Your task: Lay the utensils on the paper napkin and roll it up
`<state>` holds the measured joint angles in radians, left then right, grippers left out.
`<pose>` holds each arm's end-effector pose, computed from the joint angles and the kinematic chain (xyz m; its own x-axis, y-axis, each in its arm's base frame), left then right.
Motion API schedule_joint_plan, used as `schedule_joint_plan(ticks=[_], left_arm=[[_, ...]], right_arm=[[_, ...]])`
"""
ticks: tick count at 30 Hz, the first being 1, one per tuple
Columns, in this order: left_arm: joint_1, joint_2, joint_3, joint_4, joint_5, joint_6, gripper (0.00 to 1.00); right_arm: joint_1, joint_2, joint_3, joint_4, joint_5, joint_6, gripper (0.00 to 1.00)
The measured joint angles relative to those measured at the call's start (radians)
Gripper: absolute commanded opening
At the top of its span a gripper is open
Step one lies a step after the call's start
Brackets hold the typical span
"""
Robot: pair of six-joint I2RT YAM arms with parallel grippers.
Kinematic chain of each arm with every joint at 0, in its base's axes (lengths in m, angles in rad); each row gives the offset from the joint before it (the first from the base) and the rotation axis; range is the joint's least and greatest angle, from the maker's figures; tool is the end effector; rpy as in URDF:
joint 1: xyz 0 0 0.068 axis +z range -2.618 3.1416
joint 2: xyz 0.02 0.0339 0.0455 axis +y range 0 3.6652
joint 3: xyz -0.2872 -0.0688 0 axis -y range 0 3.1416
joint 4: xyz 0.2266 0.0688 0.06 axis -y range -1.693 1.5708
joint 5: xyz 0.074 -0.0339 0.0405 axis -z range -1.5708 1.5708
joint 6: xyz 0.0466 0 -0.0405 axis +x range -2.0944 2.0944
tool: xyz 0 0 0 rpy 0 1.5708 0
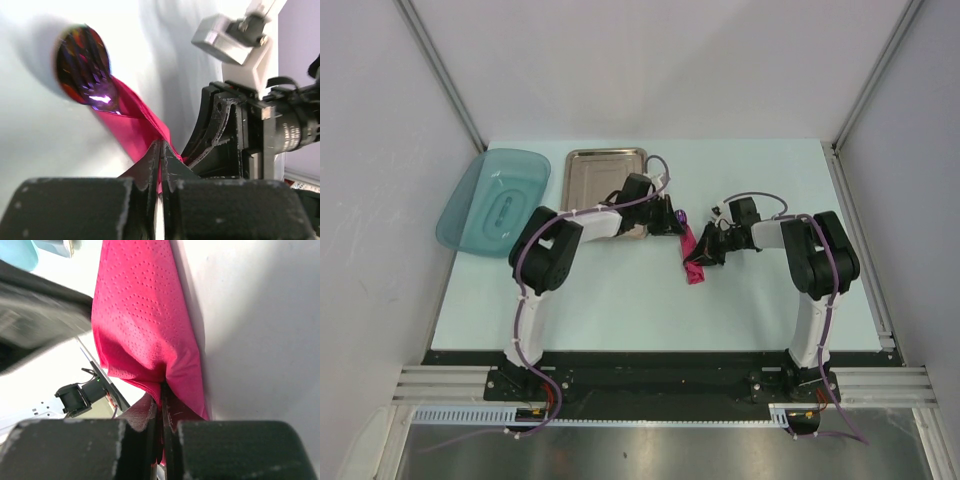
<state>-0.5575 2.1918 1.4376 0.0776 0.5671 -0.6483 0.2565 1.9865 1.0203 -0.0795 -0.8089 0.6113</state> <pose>0.3955 -0.2761 0.1647 -0.9076 -0.0343 -0.4184 0.3182 0.5939 -0.7389 0.3468 0.1258 0.1321 -0.9873 0.1506 -0.0512 0.0497 0.5974 0.8004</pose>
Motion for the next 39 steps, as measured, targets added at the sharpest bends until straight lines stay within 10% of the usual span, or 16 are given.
schedule_joint_plan(ticks=[9,29,39], left_arm=[[0.049,-0.062,-0.034,0.023,0.023,0.013,0.16],[-0.036,0.01,0.011,-0.03,0.064,0.02,0.12],[-0.038,0.034,0.043,-0.146,0.039,0.058,0.09]], right_arm=[[-0.002,-0.004,-0.008,0.026,-0.022,0.001,0.27],[0.001,-0.023,-0.024,0.026,-0.019,-0.033,0.19],[0.012,-0.069,-0.024,0.0,-0.027,-0.056,0.48]])
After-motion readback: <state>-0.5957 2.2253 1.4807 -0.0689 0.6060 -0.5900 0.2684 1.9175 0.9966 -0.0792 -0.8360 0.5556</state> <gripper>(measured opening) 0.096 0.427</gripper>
